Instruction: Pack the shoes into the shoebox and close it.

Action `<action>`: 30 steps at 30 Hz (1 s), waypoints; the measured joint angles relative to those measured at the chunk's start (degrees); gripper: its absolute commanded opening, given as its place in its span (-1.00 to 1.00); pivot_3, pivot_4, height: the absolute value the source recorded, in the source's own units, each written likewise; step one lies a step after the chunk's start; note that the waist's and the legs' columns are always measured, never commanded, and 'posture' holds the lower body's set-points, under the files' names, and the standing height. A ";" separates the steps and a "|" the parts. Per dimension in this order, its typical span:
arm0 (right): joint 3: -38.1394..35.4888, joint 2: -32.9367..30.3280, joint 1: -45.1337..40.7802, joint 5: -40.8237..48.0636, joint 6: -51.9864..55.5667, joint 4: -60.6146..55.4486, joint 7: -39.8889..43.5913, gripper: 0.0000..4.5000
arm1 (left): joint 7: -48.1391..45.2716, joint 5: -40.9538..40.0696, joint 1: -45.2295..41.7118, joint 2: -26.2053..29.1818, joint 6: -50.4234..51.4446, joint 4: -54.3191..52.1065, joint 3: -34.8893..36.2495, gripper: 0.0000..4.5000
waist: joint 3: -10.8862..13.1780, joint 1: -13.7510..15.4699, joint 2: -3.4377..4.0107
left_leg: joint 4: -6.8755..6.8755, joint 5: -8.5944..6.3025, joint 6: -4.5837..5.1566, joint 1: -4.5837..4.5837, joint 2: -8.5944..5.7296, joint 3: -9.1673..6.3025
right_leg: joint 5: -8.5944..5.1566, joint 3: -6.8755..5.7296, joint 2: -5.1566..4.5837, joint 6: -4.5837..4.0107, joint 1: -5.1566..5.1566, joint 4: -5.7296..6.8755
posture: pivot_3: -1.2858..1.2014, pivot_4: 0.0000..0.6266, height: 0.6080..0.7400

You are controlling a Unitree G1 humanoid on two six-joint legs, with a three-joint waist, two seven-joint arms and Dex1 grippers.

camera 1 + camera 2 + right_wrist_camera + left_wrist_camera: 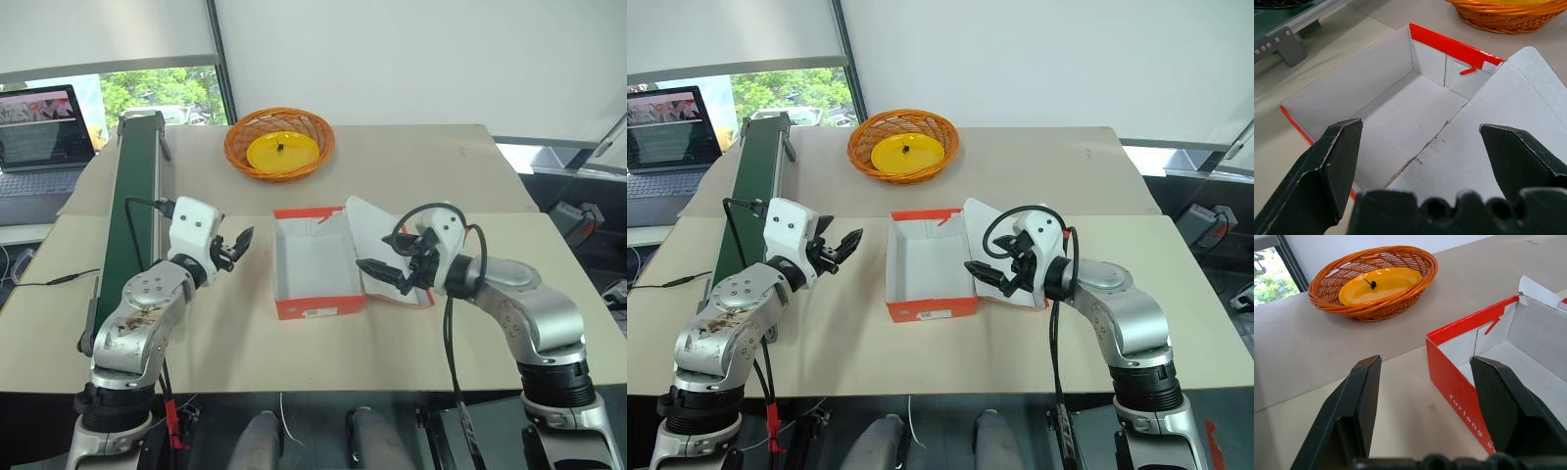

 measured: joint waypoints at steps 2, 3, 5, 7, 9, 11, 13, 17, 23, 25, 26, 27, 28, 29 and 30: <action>0.15 -0.11 -0.02 -0.06 -0.08 0.01 0.03 1.00 | -0.18 -0.11 0.10 0.01 0.04 -0.07 0.04 0.37 | 0.00 0.00 0.00 | 0.00 0.00 0.00 0.00 0.00 0.00 | 0.00 0.00 0.00 0.00 0.00 0.00 | 0.03 -0.52 1.00; 0.62 -0.45 -0.08 -0.22 -0.37 0.10 0.28 1.00 | -0.89 -0.59 0.76 0.07 0.09 -0.73 0.36 0.37 | 0.00 -0.09 0.00 | 0.00 0.00 0.00 0.01 0.00 0.01 | 0.00 0.00 0.00 0.00 0.00 0.00 | 0.03 -0.52 1.00; 1.07 -1.03 -0.13 -0.58 -0.99 0.57 0.55 1.00 | -2.69 -2.22 2.35 0.22 0.24 -2.36 0.95 0.37 | 0.00 -0.16 0.00 | 0.00 0.00 0.00 0.00 0.00 0.01 | 0.00 0.00 0.00 0.00 0.00 0.00 | 0.03 -0.52 1.00; 1.74 -1.16 -0.40 -0.83 -1.36 0.91 0.59 1.00 | -4.06 -3.67 2.88 0.40 0.80 -3.11 1.79 0.37 | 0.00 -0.08 0.00 | 0.00 0.00 0.00 0.01 0.01 0.01 | 0.00 0.00 0.00 0.00 0.00 0.01 | 0.03 -0.52 1.00; 2.50 -1.15 -0.76 -0.94 -1.86 1.01 0.71 1.00 | -4.97 -4.28 3.05 1.35 0.89 -3.52 2.89 0.37 | 0.00 -0.17 0.00 | 0.00 0.00 0.00 0.03 0.03 0.01 | 0.00 0.00 0.03 -0.01 0.01 0.01 | 0.03 -0.52 1.00; 2.64 -1.16 -1.08 -1.01 -2.17 1.21 0.87 1.00 | -6.16 -4.58 3.50 3.04 0.83 -3.91 3.93 0.37 | 0.00 -0.22 0.00 | 0.00 0.00 0.00 0.04 0.03 0.01 | 0.00 0.00 0.03 -0.01 0.02 0.00 | 0.03 -0.52 1.00; 2.78 -1.25 -1.37 -1.09 -2.44 1.38 1.06 1.00 | -7.94 -4.59 4.72 5.26 0.53 -3.97 4.63 0.37 | 0.00 -0.32 0.00 | 0.00 0.00 0.00 0.04 0.03 0.01 | 0.00 0.00 0.02 -0.01 0.02 0.00 | 0.03 -0.52 1.00; 3.19 -2.20 -1.66 -1.16 -2.95 1.70 2.12 1.00 | -10.55 -4.22 6.24 9.47 -0.44 -2.63 7.41 0.37 | 0.00 -0.35 0.00 | 0.00 0.00 0.00 0.03 0.03 0.01 | 0.00 0.00 0.03 -0.01 0.00 0.00 | 0.03 -0.52 1.00; 3.25 -2.24 -3.31 -1.21 -3.54 3.17 3.02 1.00 | -8.31 -2.71 6.14 10.45 -0.16 -0.94 9.94 0.37 | 0.00 -0.35 0.00 | 0.00 0.00 0.00 0.04 0.04 0.01 | 0.00 0.00 0.03 -0.01 0.03 0.00 | 0.03 -0.52 1.00; 3.58 -2.25 -3.78 -1.21 -3.73 3.84 3.18 1.00 | -7.22 -2.54 6.25 9.39 0.05 -1.20 10.04 0.37 | 0.00 -0.33 0.00 | 0.00 0.00 0.00 0.03 0.03 0.01 | 0.01 0.00 0.01 -0.01 0.03 -0.01 | 0.03 -0.52 1.00; 3.78 -2.25 -3.88 -1.24 -3.92 4.02 3.31 1.00 | -6.55 -2.55 6.57 8.69 0.22 -1.54 10.04 0.37 | 0.00 -0.31 0.00 | 0.00 0.00 0.00 0.02 0.03 0.01 | 0.01 0.00 0.01 -0.01 0.02 -0.01 | 0.03 -0.52 1.00; 4.01 -2.25 -3.93 -1.24 -4.03 4.05 3.51 1.00 | -6.16 -2.54 6.84 8.21 0.41 -1.88 10.03 0.37 | 0.00 -0.31 0.00 | 0.00 0.00 0.00 0.03 0.03 0.01 | 0.01 0.00 0.01 -0.02 0.02 -0.01 | 0.03 -0.52 1.00; 4.23 -2.26 -3.98 -1.24 -4.10 4.11 3.71 1.00 | -5.78 -2.54 6.94 7.93 0.68 -2.20 10.01 0.37 | 0.00 -0.33 0.00 | 0.00 0.00 0.00 0.03 0.04 0.01 | 0.01 0.00 0.02 -0.02 0.01 0.00 | 0.03 -0.52 1.00; 4.61 -2.26 -4.20 -1.24 -4.23 4.33 3.94 1.00 | -5.20 -2.42 6.95 7.51 1.01 -2.63 9.99 0.37 | 0.00 -0.35 0.00 | 0.00 0.00 0.00 0.04 0.04 0.01 | 0.01 0.00 0.02 -0.02 0.01 0.00 | 0.03 -0.52 1.00; 4.81 -2.26 -4.52 -1.24 -4.35 4.60 4.13 1.00 | -4.71 -2.21 6.95 7.20 1.16 -2.95 9.91 0.37 | 0.00 -0.37 0.00 | 0.00 0.00 0.00 0.05 0.04 0.01 | 0.01 0.00 0.03 -0.03 0.02 0.01 | 0.03 -0.52 1.00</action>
